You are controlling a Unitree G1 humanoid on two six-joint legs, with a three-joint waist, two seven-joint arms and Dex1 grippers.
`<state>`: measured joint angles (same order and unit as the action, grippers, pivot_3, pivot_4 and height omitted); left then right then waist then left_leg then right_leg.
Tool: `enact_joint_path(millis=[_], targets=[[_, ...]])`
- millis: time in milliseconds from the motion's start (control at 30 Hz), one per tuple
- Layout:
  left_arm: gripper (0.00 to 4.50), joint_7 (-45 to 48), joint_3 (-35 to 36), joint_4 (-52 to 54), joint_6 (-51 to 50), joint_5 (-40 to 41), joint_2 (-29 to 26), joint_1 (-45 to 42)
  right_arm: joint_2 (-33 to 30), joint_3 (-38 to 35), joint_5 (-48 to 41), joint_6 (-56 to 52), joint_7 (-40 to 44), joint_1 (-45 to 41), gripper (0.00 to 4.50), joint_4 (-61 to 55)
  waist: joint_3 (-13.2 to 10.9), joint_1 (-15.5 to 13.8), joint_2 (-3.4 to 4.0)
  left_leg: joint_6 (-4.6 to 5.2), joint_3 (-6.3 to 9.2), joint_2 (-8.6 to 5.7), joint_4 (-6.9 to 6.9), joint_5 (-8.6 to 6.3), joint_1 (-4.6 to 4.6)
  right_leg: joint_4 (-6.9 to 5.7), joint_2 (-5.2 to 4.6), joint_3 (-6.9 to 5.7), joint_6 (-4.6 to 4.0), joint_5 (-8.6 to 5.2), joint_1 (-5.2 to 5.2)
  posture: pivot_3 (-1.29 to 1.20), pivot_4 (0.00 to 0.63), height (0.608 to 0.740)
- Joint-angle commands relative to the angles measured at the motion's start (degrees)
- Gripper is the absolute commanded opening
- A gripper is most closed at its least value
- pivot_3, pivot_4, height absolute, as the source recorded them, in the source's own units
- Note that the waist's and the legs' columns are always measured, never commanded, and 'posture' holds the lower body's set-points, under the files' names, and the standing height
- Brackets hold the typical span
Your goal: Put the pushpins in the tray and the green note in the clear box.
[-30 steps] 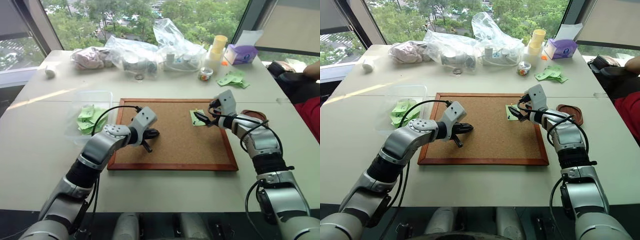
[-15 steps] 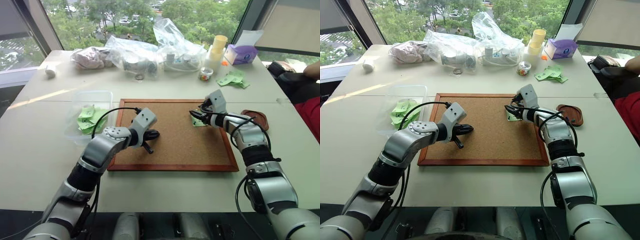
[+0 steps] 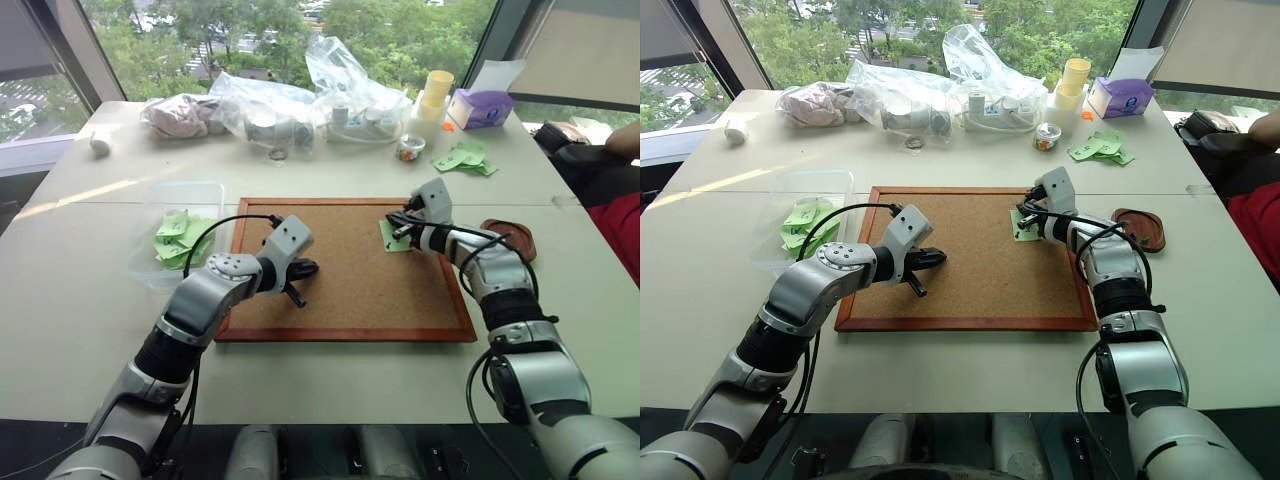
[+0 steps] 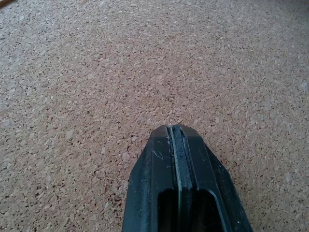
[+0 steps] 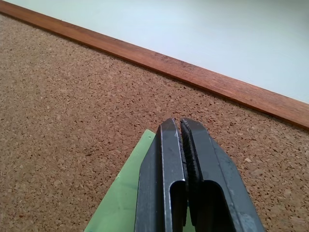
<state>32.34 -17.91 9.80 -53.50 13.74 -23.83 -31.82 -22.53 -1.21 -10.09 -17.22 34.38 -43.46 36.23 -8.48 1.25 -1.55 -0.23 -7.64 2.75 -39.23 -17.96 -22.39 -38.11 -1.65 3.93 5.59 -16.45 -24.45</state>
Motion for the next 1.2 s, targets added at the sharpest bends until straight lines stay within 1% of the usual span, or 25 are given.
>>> enact_joint_path(millis=[33, 167, 267, 333, 400, 500, 600, 700, 800, 967, 1067, 1167, 1200], targets=[[0.00, 0.9, -3.3, -0.5, 0.1, -2.4, -1.6, 0.5, 0.1, -5.0, -2.6, 4.3, -1.9, -1.5, 0.02, -3.6, 0.0, 0.0, 0.04, 0.00, -0.01, 0.00, 0.00, 0.00, 0.00, 0.00, 0.00, 0.00, 0.00, 0.00, 0.00, 0.00, 0.150, 0.738], [0.00, 1.2, -3.4, -0.3, 0.1, -2.7, -1.6, 0.5, 0.6, -5.8, -2.8, 5.1, -2.2, -1.0, 0.02, -4.6, 0.0, 0.0, 0.09, -0.01, 0.00, 0.01, 0.00, 0.00, 0.02, -0.01, 0.00, 0.00, 0.00, 0.00, 0.01, 0.00, 0.150, 0.738], [0.00, 1.5, -3.3, 0.2, -0.4, -2.3, -1.0, 0.8, 0.7, -5.4, -2.5, 4.4, -1.8, 0.8, 0.02, -6.7, 0.1, 0.0, 0.17, -0.01, 0.00, 0.02, 0.01, 0.00, 0.03, -0.01, 0.01, 0.00, 0.00, 0.00, 0.01, 0.00, 0.150, 0.738], [0.00, 1.9, -3.3, 0.5, -0.3, -2.0, -0.8, 0.8, 0.2, -6.4, -3.0, 3.6, -2.9, 1.6, 0.02, -8.6, 0.1, 0.0, 0.18, -0.01, 0.00, 0.01, 0.01, 0.00, 0.03, -0.01, 0.01, 0.01, 0.00, 0.00, 0.01, 0.00, 0.150, 0.738], [0.00, 2.8, -3.0, 1.0, 0.3, -1.5, -0.8, 0.8, -1.7, -9.3, -3.4, 2.4, -5.8, 2.5, 0.02, -10.8, 0.1, 0.0, 0.18, -0.01, 0.00, 0.01, 0.01, 0.00, 0.03, -0.01, 0.00, 0.01, 0.00, 0.00, 0.01, 0.00, 0.150, 0.738], [0.00, 4.7, -3.3, 1.6, 1.7, -1.3, -1.6, 0.8, -6.2, -13.4, -1.6, -0.2, -11.9, 5.8, 0.02, -14.2, 0.1, -0.6, 0.22, -0.01, 0.00, -0.03, 0.00, 0.00, 0.00, -0.01, -0.06, 0.00, 0.00, 0.00, 0.01, 0.00, 0.150, 0.738], [0.00, 6.8, -4.4, 2.1, 3.4, -2.0, -3.0, 1.0, -8.7, -15.9, -1.5, -3.5, -15.4, 10.1, 0.02, -18.3, 0.1, -0.3, 0.22, 0.00, 0.00, -0.03, 0.03, -0.01, -0.01, 0.05, -0.08, 0.00, -0.01, 0.00, 0.01, 0.00, 0.150, 0.738], [0.00, 7.5, -4.3, 2.2, 3.8, -1.7, -3.0, 1.0, -10.1, -17.2, -1.4, -6.8, -16.6, 15.0, 0.02, -21.2, 0.1, 0.0, 0.30, 0.00, -0.01, 0.02, 0.06, 0.00, 0.03, 0.03, -0.01, 0.03, -0.01, -0.01, 0.01, 0.00, 0.150, 0.738], [0.00, 8.4, -4.8, 1.7, 4.6, -2.0, -3.2, 0.8, -10.5, -18.1, -1.9, -8.9, -17.2, 17.1, 0.02, -21.4, 0.1, 0.1, 0.43, -0.05, -0.03, 0.02, 0.04, 0.02, 0.06, 0.01, 0.03, 0.07, -0.01, 0.00, 0.01, 0.00, 0.150, 0.738], [0.00, 9.1, -5.4, 0.2, 6.0, -2.7, -3.0, 0.1, -10.2, -19.9, -3.0, -9.3, -18.3, 16.0, 0.02, -17.0, 0.1, -0.1, 0.50, -0.05, -0.03, -0.01, 0.03, 0.02, 0.05, 0.01, 0.05, 0.10, 0.00, 0.00, 0.01, 0.00, 0.150, 0.738], [0.00, 9.5, -5.4, -0.4, 6.5, -3.1, -2.8, -0.1, -10.2, -20.0, -3.0, -8.0, -18.7, 14.5, 0.87, -13.0, 0.1, -0.2, 0.50, -0.04, -0.04, -0.03, 0.02, 0.02, 0.05, 0.02, 0.04, 0.10, 0.00, 0.00, 0.04, 0.00, 0.150, 0.738], [0.00, 9.7, -5.4, -0.3, 6.7, -3.4, -2.8, 0.0, -10.4, -19.6, -2.8, -7.1, -18.9, 13.6, 2.45, -11.7, 0.1, -0.2, 0.50, -0.03, -0.02, -0.03, 0.02, 0.02, 0.05, 0.03, 0.04, 0.11, 0.00, 0.00, 0.04, 0.00, 0.150, 0.738], [0.00, 9.8, -5.4, -0.3, 6.7, -3.4, -2.8, 0.1, -10.5, -19.5, -2.7, -6.9, -18.9, 13.4, 2.87, -11.3, 0.1, -0.2, 0.51, -0.03, -0.02, -0.03, 0.02, 0.02, 0.05, 0.03, 0.04, 0.10, 0.00, 0.00, 0.04, 0.00, 0.150, 0.738]])
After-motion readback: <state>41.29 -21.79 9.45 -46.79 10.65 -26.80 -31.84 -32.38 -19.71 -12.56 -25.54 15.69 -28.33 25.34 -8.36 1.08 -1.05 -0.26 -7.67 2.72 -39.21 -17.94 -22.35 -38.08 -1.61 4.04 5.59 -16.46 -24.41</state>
